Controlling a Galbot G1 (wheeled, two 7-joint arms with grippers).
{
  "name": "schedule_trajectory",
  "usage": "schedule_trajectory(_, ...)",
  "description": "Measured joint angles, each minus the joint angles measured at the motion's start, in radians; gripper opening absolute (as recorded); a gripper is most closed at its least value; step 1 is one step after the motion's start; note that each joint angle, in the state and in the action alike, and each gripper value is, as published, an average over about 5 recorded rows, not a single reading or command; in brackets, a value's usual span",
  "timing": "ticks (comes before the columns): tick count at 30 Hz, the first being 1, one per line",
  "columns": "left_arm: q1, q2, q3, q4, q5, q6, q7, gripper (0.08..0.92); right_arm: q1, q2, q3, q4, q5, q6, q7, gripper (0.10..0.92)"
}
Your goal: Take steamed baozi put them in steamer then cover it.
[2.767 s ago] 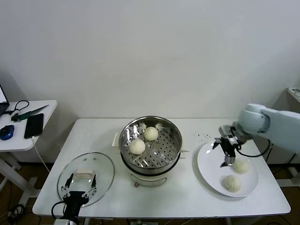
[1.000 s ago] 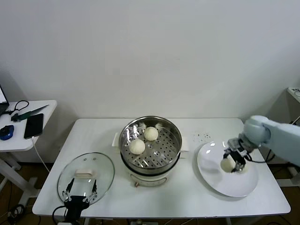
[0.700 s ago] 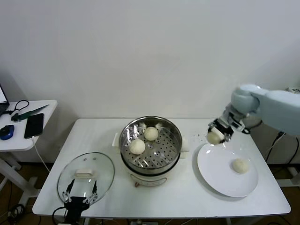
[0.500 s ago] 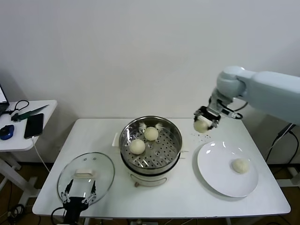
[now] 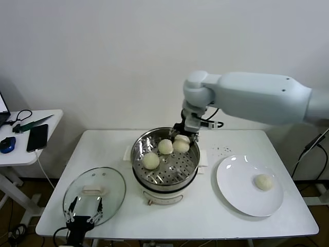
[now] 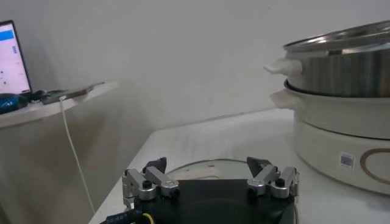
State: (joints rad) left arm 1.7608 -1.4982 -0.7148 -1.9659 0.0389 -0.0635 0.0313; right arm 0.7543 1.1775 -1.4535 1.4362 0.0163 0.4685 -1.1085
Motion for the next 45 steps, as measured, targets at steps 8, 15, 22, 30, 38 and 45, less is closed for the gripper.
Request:
schedule_trajectory(8, -0.008, 0.004, 0.001, 0.012, -0.003, 0.0, 0.0, 0.823, -0.074, 0.075, 0.003, -0.002, -0.033, 0.013, -0.001, 0.679)
schedule_trajectory(15, -0.007, 0.002, 0.005, 0.017, -0.003, -0.002, 0.0, 0.823, -0.118, 0.1, -0.001, -0.002, -0.049, 0.018, -0.004, 0.679)
schedule_trajectory(22, -0.015, -0.003, 0.011, 0.019, 0.0, 0.0, 0.0, 0.823, -0.147, 0.118, -0.001, -0.009, -0.06, 0.012, -0.01, 0.698)
schedule_trajectory(30, -0.011, -0.003, 0.011, 0.024, 0.002, -0.001, 0.0, 0.823, -0.155, 0.118, 0.018, -0.013, -0.072, 0.015, -0.033, 0.817)
schedule_trajectory(38, -0.008, -0.003, 0.013, 0.025, 0.008, -0.004, -0.001, 0.823, -0.129, 0.084, 0.047, -0.016, -0.075, 0.014, -0.044, 0.823)
schedule_trajectory(45, -0.01, 0.001, 0.024, 0.012, 0.021, 0.004, -0.001, 0.823, -0.059, -0.01, 0.049, -0.006, -0.041, -0.043, -0.017, 0.823)
